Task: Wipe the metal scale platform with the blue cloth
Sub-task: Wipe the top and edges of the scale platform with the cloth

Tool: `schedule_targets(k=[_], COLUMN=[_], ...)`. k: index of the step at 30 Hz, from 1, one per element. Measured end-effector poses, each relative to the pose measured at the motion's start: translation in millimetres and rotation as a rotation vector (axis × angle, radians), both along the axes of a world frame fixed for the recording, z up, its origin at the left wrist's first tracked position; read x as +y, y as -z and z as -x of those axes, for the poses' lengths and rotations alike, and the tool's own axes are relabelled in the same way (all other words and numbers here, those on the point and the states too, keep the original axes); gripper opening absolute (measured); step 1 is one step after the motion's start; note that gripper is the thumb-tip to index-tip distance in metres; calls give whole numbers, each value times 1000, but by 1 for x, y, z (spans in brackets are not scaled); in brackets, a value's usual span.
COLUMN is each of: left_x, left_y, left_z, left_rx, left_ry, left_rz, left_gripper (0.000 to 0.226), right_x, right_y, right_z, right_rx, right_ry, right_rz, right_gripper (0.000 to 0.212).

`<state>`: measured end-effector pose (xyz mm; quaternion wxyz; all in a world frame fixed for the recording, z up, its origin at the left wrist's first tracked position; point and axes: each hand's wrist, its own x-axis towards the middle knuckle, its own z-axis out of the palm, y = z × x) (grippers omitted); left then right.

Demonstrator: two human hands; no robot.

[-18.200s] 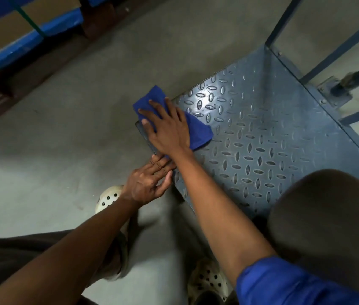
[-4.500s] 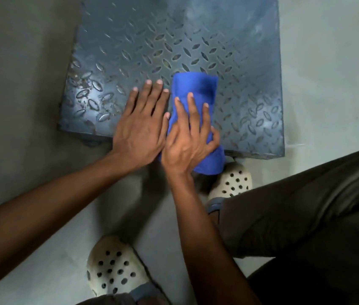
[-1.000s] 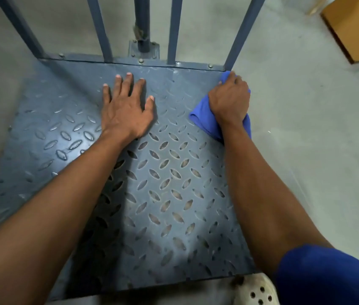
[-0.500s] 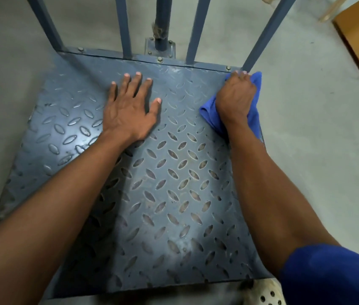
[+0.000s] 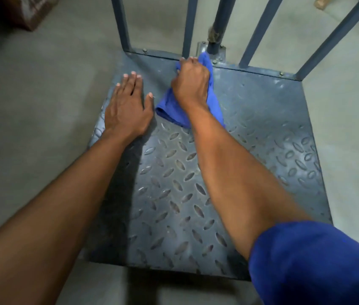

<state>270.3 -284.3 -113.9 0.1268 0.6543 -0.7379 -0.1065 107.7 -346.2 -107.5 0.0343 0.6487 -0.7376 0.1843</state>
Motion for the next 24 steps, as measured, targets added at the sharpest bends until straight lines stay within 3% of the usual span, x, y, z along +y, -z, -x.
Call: schedule_targets(k=[6,11,19,24], left_x=[9,8,9,14], left_y=[2,6,7,-4], left_z=[-30,-32,-41,-46], left_rx=[36,68,302,505], left_ry=[-22,-11,-195,-353], left_rz=[21,68,152,240], left_gripper=[64,60,52,39], right_x=[-5,-12,-29,21], right_y=[2,4,-5,0], right_z=[-7,-49,-120,-113], right_rx=[-39,-287,-551,-566], right_ry=[16,-172,-485,-418], right_rz=[19,39,-167,-58], right_gripper=[26,19,39,46])
